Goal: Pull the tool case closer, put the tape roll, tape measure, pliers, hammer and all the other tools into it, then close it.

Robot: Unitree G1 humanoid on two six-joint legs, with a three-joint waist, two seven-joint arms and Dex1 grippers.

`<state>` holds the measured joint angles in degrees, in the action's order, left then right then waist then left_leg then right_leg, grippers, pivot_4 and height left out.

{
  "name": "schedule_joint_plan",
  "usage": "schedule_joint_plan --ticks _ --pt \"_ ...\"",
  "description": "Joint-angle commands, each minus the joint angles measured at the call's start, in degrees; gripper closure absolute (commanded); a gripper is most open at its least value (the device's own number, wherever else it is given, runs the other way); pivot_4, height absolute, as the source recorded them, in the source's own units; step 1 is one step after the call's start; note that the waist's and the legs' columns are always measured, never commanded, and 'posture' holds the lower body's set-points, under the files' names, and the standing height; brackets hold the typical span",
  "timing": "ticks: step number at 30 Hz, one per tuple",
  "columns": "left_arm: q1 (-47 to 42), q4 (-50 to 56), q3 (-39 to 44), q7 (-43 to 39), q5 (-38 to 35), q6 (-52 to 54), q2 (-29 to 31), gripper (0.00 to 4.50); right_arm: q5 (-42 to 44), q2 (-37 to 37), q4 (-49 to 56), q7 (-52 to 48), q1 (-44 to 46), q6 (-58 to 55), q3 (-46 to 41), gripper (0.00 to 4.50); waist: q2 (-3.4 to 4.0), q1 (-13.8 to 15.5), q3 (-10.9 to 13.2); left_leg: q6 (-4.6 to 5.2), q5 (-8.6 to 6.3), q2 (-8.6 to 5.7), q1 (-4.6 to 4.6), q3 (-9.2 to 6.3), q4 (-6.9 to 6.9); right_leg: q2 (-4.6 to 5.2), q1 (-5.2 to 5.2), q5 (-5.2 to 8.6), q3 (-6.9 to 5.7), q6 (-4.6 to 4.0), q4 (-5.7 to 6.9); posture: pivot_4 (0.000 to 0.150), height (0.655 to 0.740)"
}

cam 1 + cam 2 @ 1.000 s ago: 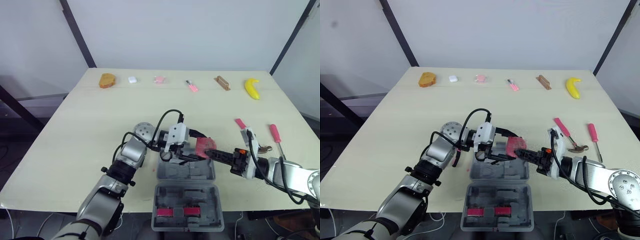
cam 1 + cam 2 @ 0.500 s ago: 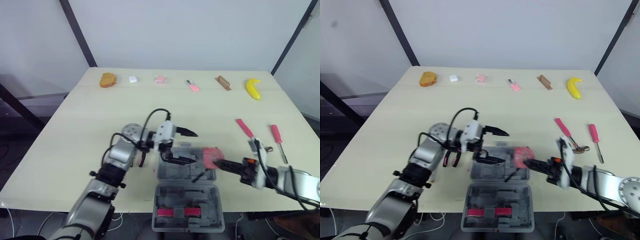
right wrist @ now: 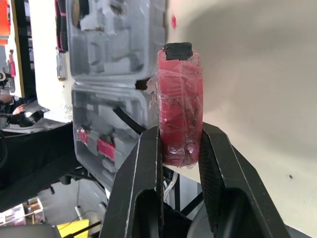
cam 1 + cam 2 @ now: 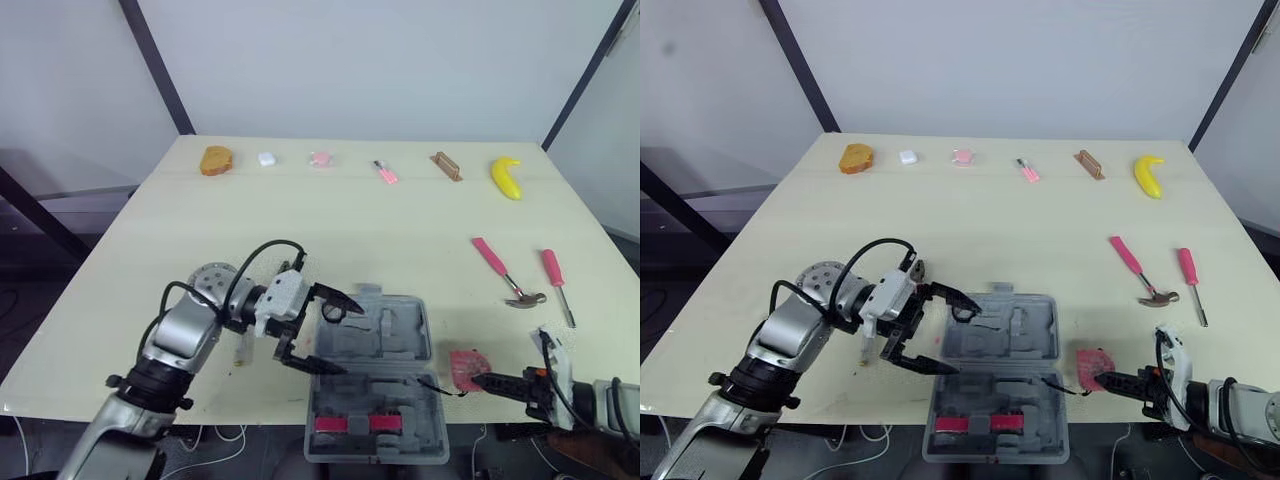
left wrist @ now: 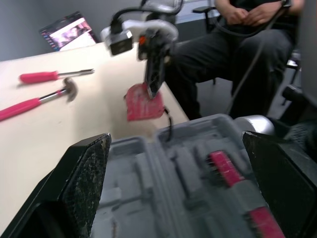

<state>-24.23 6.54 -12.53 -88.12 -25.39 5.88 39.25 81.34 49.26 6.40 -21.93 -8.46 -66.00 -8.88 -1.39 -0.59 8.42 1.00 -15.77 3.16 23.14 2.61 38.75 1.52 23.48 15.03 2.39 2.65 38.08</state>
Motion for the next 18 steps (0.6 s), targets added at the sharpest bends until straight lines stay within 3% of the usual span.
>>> schedule_joint_plan --ticks 1,7,8,9,10,15,18 --pt "1.0 4.2 1.3 0.0 -2.2 1.6 1.1 0.0 -2.2 -3.6 -0.5 0.5 0.2 -0.3 0.0 4.04 -0.01 0.0 0.0 0.0 0.0 0.0 0.01 0.01 0.0 -0.02 0.0 0.0 -0.01 0.0 -0.01 0.15 0.74" --pt "1.6 5.0 0.9 0.9 -1.4 1.6 0.9 0.0 -4.7 -7.1 -1.1 1.8 0.5 -2.1 -1.6 4.04 -0.01 -0.1 0.0 0.0 0.0 0.01 -0.04 0.03 0.0 -0.04 -0.01 0.0 0.03 0.0 -0.01 0.15 0.74" --pt "1.7 5.0 0.9 0.8 -1.4 1.6 1.0 0.0 -5.2 -7.3 -1.1 1.7 0.4 -2.4 -1.8 3.04 0.0 -0.1 0.0 0.0 0.0 0.01 -0.07 0.04 0.0 -0.05 -0.01 0.0 0.06 0.0 0.0 0.15 0.74" --pt "1.7 5.0 1.0 0.9 -1.6 1.9 1.0 0.0 -5.6 -7.4 -0.9 1.3 0.1 -2.5 -2.2 2.83 0.0 -0.1 0.0 0.0 0.0 0.02 -0.07 0.05 -0.01 -0.07 -0.01 0.0 0.07 0.0 0.0 0.15 0.74" --pt "1.7 5.1 1.1 0.9 -1.7 2.1 1.0 0.0 -6.1 -7.5 -0.8 0.9 0.0 -2.7 -2.5 2.23 0.01 -0.1 0.0 0.0 0.0 0.02 -0.06 0.07 -0.01 -0.07 -0.01 0.0 0.07 0.0 0.0 0.15 0.74" --pt "1.6 4.6 1.5 0.8 -2.1 1.9 0.8 0.0 -6.9 -6.3 0.0 -1.3 -0.9 -3.3 -5.7 0.19 0.0 0.0 0.0 0.0 0.0 0.02 -0.07 0.07 0.0 -0.07 -0.02 0.0 0.09 0.0 -0.01 0.15 0.74" --pt "1.8 4.1 2.0 0.4 -2.2 1.1 1.0 0.0 -11.0 -2.2 1.1 -7.1 -3.4 -1.0 -7.9 0.06 0.02 0.4 0.0 0.0 0.0 -0.04 -0.03 0.09 0.0 -0.07 -0.03 0.0 0.16 0.02 -0.03 0.15 0.74"
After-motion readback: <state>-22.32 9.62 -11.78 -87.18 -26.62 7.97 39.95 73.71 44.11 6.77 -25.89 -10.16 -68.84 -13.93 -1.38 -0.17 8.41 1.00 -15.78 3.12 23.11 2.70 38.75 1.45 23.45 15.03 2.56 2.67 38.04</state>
